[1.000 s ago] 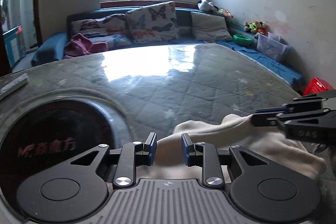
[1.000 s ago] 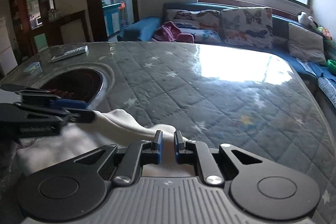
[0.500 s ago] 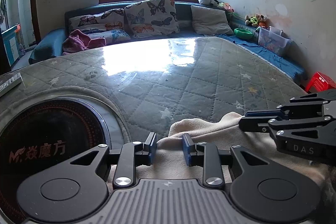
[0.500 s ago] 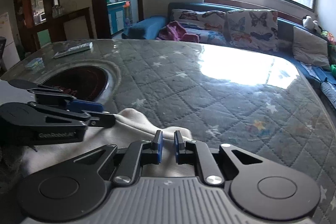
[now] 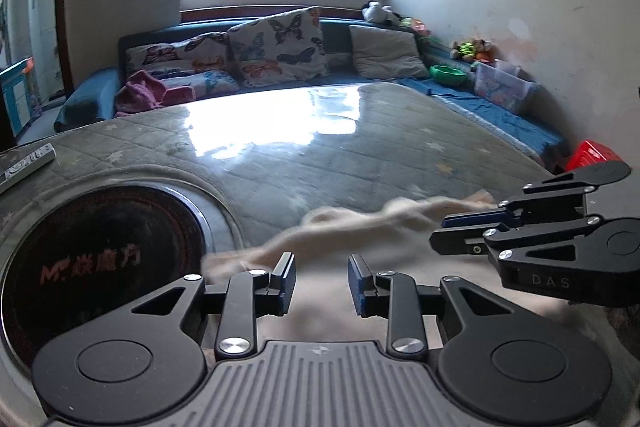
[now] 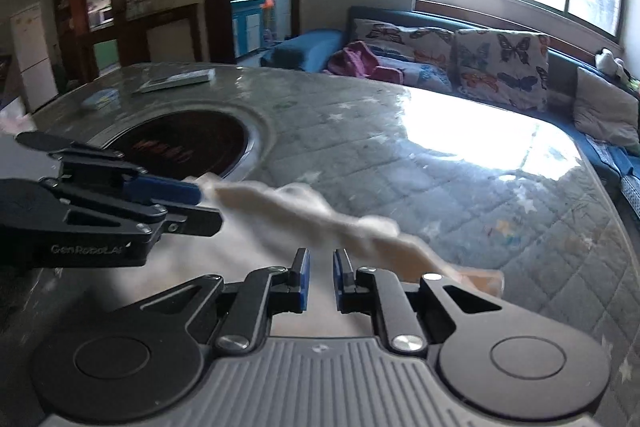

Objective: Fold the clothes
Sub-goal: 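Pull back both open tools from the folded sweatshirt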

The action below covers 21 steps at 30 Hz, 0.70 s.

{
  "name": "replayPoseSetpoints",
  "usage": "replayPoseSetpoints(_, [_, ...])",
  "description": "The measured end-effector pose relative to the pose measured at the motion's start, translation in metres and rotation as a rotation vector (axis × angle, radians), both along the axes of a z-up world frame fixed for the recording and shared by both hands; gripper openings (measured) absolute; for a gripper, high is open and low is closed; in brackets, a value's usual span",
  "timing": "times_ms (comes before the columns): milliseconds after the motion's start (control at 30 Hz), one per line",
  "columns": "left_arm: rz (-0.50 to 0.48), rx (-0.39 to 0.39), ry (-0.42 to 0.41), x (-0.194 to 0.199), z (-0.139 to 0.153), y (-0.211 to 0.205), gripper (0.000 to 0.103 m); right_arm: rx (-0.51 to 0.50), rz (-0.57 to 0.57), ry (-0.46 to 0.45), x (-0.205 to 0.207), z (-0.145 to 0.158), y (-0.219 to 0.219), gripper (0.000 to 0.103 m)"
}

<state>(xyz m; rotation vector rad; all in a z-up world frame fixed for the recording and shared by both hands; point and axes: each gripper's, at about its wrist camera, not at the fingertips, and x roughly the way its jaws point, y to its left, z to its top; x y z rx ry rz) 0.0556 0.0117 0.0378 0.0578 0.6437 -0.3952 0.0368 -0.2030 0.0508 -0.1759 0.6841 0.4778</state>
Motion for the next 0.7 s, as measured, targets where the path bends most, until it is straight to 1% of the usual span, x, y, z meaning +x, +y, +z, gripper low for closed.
replayPoseSetpoints(133, [-0.026, -0.012, -0.015, -0.032, -0.002, -0.005, 0.032, -0.014, 0.045, -0.032, -0.036, 0.0, 0.004, 0.013])
replayPoseSetpoints(300, [-0.042, -0.011, -0.021, -0.053, -0.01, -0.013, 0.031, -0.024, 0.113, -0.078, -0.074, -0.005, 0.015, 0.013])
replayPoseSetpoints(367, [-0.035, -0.006, -0.011, -0.054, -0.015, -0.014, 0.031, -0.057, 0.121, -0.093, -0.079, -0.011, 0.02, 0.013])
replayPoseSetpoints(533, [-0.029, 0.015, -0.019, -0.057, -0.023, -0.014, 0.033, -0.046, 0.096, -0.094, -0.081, -0.02, 0.02, 0.013])
replayPoseSetpoints(700, [-0.019, 0.007, -0.016, -0.057, -0.026, -0.011, 0.033, -0.023, 0.032, -0.087, -0.082, -0.018, -0.001, 0.013])
